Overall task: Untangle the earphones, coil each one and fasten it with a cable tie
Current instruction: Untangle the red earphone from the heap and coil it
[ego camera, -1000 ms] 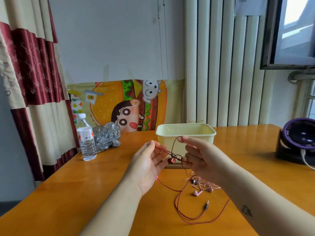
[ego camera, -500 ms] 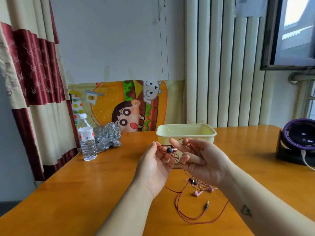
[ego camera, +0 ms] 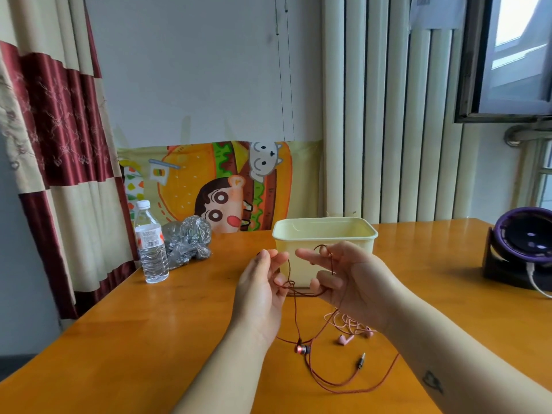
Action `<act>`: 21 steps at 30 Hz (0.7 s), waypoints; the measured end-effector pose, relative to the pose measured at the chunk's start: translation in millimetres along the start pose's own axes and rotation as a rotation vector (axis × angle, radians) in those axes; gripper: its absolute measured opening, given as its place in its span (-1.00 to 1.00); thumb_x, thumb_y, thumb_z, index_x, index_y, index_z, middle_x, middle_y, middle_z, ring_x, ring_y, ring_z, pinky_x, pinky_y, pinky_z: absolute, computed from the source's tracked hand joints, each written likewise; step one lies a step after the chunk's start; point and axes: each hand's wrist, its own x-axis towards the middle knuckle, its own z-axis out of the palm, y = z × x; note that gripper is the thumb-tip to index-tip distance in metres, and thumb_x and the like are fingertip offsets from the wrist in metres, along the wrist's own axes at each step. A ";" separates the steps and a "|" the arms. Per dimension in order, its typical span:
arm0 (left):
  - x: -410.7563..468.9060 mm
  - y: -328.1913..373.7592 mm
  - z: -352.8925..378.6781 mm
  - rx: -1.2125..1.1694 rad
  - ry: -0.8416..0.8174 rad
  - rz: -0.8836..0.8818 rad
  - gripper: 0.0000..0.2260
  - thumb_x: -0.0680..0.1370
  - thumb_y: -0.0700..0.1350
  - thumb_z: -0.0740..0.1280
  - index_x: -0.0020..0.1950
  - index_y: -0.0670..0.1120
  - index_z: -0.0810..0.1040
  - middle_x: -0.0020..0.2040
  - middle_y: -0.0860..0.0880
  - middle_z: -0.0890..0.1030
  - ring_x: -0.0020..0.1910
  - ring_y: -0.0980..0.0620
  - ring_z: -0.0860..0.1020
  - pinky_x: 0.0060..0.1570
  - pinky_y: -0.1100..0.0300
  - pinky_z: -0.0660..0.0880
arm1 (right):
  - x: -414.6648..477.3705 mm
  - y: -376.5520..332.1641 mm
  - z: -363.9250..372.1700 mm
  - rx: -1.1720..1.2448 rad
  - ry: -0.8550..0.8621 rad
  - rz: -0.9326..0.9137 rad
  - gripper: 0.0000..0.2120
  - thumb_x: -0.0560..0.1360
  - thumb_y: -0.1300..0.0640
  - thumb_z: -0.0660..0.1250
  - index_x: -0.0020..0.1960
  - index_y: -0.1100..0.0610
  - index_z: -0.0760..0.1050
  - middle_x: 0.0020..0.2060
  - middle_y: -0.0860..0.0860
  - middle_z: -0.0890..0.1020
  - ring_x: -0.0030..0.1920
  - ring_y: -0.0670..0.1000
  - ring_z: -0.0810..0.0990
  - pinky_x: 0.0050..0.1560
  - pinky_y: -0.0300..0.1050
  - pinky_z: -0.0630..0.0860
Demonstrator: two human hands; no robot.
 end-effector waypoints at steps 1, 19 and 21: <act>0.4 0.8 -1.1 0.008 0.016 0.012 -0.82 0.63 -0.06 0.18 -0.11 -0.04 0.50 -0.23 0.04 0.64 -0.47 0.16 0.35 -0.31 0.25 0.29 | 0.5 -0.1 -0.8 0.022 0.012 -0.001 -0.94 0.54 0.26 0.12 -0.05 0.22 0.36 0.05 0.26 0.62 -0.55 -0.06 0.32 -0.37 -0.11 0.56; -1.8 41.1 10.1 0.238 -0.298 0.043 -0.78 0.63 -0.11 0.13 -0.13 -0.08 0.51 -0.20 -0.03 0.66 -0.52 0.16 0.29 -0.27 0.27 0.40 | 0.4 -7.1 9.8 -1.258 -0.002 -0.284 -0.82 0.47 -0.05 0.37 -0.13 0.07 0.61 -0.19 0.02 0.67 -0.15 -0.01 0.63 -0.08 -0.10 0.58; -3.6 40.6 12.3 0.257 -0.312 0.054 -0.78 0.63 -0.11 0.14 -0.15 -0.09 0.51 -0.20 -0.03 0.66 -0.51 0.15 0.28 -0.24 0.25 0.40 | 3.8 -6.7 16.0 -1.217 -0.001 -0.282 -0.82 0.46 0.00 0.39 -0.16 0.13 0.60 -0.20 0.10 0.68 -0.21 0.02 0.62 -0.08 -0.03 0.59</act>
